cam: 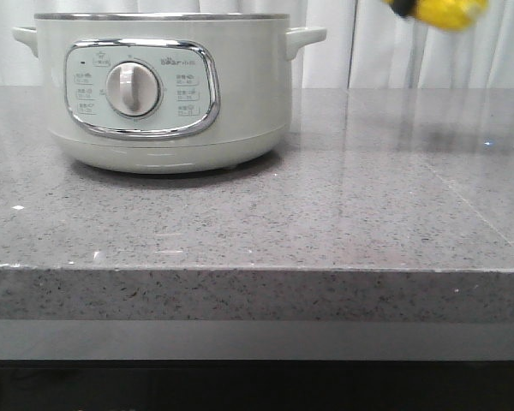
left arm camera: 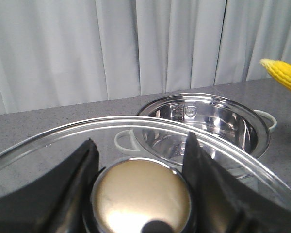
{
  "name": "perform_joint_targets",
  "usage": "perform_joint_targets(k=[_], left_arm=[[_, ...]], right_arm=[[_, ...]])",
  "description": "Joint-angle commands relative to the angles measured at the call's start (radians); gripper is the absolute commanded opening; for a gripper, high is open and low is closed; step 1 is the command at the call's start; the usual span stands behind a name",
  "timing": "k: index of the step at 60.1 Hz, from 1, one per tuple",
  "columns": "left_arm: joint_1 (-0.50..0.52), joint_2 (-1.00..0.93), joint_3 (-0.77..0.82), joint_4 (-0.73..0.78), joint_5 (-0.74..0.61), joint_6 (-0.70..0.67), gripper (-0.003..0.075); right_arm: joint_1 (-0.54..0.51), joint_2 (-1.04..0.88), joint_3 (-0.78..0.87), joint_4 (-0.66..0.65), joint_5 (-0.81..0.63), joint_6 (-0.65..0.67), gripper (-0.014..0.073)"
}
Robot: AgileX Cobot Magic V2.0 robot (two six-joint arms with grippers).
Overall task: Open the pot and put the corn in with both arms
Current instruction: 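Carry the corn over the open pot with the right gripper and release it inside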
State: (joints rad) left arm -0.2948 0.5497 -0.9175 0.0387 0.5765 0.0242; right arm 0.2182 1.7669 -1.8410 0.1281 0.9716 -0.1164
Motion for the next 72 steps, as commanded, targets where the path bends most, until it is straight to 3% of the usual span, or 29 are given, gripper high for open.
perform_joint_targets(k=[1,13,30,38,54,72], left_arm=[[0.002,-0.003,-0.037,0.012,-0.165,-0.001,0.0197],[0.002,-0.003,-0.037,0.012,-0.171,-0.001,0.0197],[0.002,-0.003,-0.037,0.012,-0.188,-0.001,0.0197],[0.002,-0.003,-0.037,0.012,-0.188,-0.001,0.0197],[0.002,-0.003,-0.037,0.014,-0.188,-0.001,0.0197],[0.002,-0.003,-0.037,0.014,-0.194,-0.001,0.0197]], right_arm=[[0.06,-0.048,-0.13,0.073,-0.029,-0.044,0.0301],[0.201,0.008,-0.276,0.159,-0.082,-0.085,0.0301],[0.325,0.148,-0.354,0.164,-0.094,-0.088,0.0301],[0.337,0.191,-0.356,0.164,-0.088,-0.088,0.0314],[0.337,0.224,-0.356,0.151,-0.054,-0.088,0.0549],[0.336,0.118,-0.365,0.151,-0.013,-0.058,0.0556]])
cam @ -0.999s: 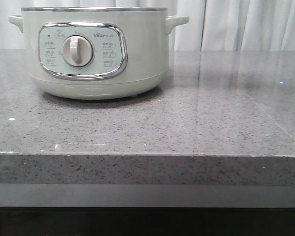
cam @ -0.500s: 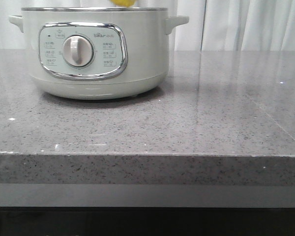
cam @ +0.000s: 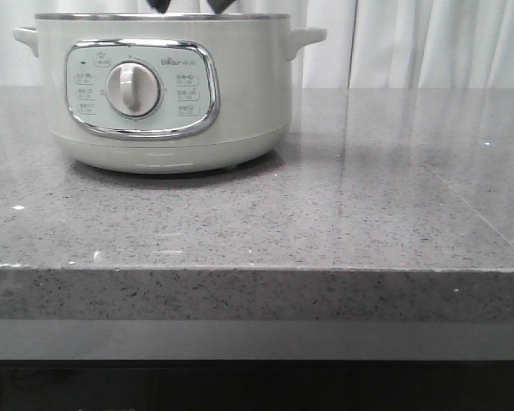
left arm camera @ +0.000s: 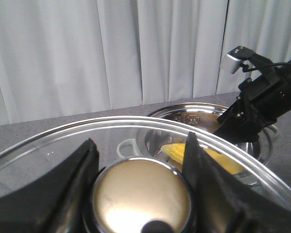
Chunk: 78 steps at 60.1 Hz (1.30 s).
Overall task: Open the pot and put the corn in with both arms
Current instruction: 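Carry the corn over the open pot with the right gripper and release it inside, then lower the glass lid back onto the pot with the left gripper and release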
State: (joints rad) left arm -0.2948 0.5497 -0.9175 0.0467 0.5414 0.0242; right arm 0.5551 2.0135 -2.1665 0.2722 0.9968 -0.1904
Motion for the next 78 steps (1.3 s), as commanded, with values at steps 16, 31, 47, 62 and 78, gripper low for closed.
perform_joint_targets(k=[16,31,47,62,78], left_arm=[[0.002,-0.003,-0.037,0.006,-0.159,-0.001,0.0197],[0.002,0.014,-0.034,0.002,-0.161,-0.001,0.0196],[0.0,0.111,-0.021,-0.105,-0.267,-0.001,0.0196],[-0.044,0.276,-0.033,-0.114,-0.482,-0.001,0.0196],[-0.146,0.548,-0.206,-0.108,-0.541,-0.001,0.0196]], right_arm=[[-0.003,-0.392,0.195,0.007,-0.146,0.038,0.0538],[-0.003,-0.734,0.692,-0.007,-0.389,0.031,0.0538],[-0.003,-0.983,1.041,-0.007,-0.472,0.031,0.0538],[-0.003,-1.044,1.157,-0.007,-0.45,0.031,0.054],[-0.003,-1.038,1.157,-0.007,-0.403,0.031,0.054]])
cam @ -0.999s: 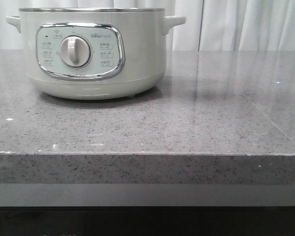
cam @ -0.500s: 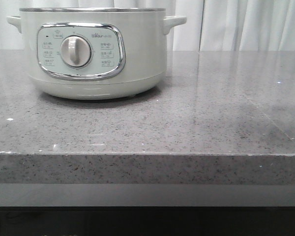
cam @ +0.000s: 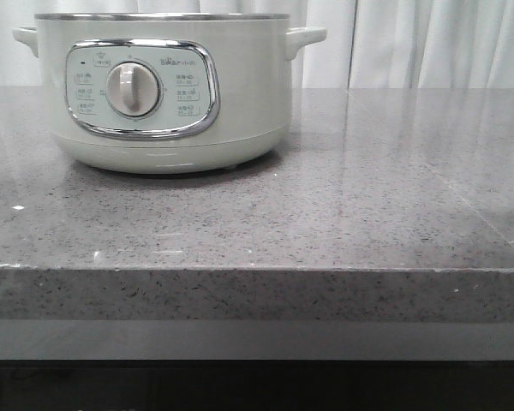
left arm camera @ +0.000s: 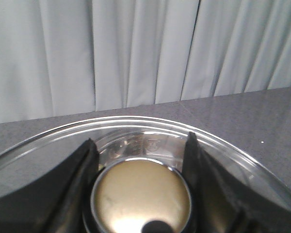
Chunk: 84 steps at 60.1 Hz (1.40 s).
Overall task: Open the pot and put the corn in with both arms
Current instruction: 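Lower the glass lid back onto the pot with the left gripper and release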
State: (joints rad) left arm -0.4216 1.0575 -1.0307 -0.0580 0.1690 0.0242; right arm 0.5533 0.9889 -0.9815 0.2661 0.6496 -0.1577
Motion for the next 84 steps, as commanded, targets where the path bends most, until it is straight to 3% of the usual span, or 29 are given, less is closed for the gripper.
perform_joint_targets(k=[1,27,35,54,84], left_arm=[[-0.023,0.063,-0.108,-0.004,-0.169,-0.001,0.0196],[-0.025,0.421,-0.351,-0.008,-0.186,-0.001,0.0196],[-0.025,0.476,-0.363,-0.012,-0.254,-0.001,0.0196],[-0.032,0.532,-0.367,-0.002,-0.346,-0.001,0.0196],[-0.063,0.559,-0.367,-0.007,-0.295,-0.001,0.0196]], right_arm=[[-0.002,-0.013,-0.028,-0.001,-0.056,-0.002,0.054],[-0.002,-0.013,-0.028,-0.001,-0.056,-0.002,0.054],[-0.002,-0.013,-0.028,-0.001,-0.056,-0.002,0.054],[-0.002,-0.013,-0.028,-0.001,-0.056,-0.002,0.054],[-0.002,-0.013,-0.028,-0.001,-0.056,-0.002,0.054]])
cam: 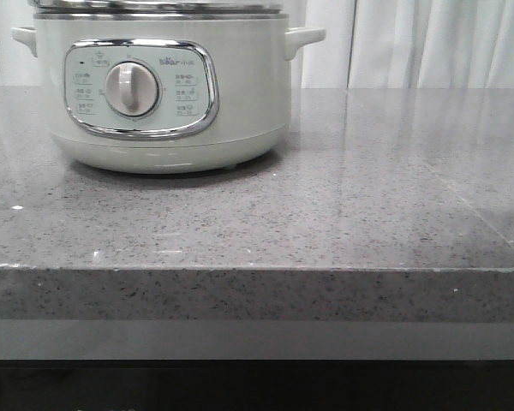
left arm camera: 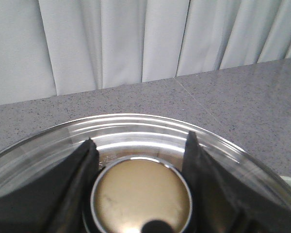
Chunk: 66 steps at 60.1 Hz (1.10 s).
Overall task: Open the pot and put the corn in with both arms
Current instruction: 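Lower the glass lid back onto the pot with the left gripper and release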
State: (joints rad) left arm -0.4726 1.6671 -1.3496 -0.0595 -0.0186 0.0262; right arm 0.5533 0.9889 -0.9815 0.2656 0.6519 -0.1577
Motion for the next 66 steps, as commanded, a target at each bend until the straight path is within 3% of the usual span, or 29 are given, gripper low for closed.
perform_joint_targets(k=[1,22,37,41,51,66], left_arm=[[-0.015,-0.051,-0.048,-0.006,-0.103,-0.003,0.0196],[-0.01,-0.051,-0.048,0.001,-0.033,-0.003,0.0215],[-0.01,-0.053,-0.052,0.003,-0.026,-0.003,0.0492],[-0.01,-0.062,-0.061,0.004,-0.004,-0.003,0.0523],[-0.01,-0.117,-0.123,0.035,0.093,-0.003,0.0526],[-0.01,-0.321,-0.169,0.06,0.36,-0.003,0.0526]], right_arm=[[-0.002,-0.013,-0.028,-0.001,-0.058,-0.002,0.054],[-0.002,-0.013,-0.028,-0.001,-0.058,-0.002,0.054],[-0.002,-0.013,-0.028,-0.001,-0.058,-0.002,0.054],[-0.002,-0.013,-0.028,-0.001,-0.058,-0.002,0.054],[-0.002,-0.013,-0.028,-0.001,-0.058,-0.002,0.054],[-0.002,-0.013,-0.028,-0.001,-0.058,-0.002,0.054]])
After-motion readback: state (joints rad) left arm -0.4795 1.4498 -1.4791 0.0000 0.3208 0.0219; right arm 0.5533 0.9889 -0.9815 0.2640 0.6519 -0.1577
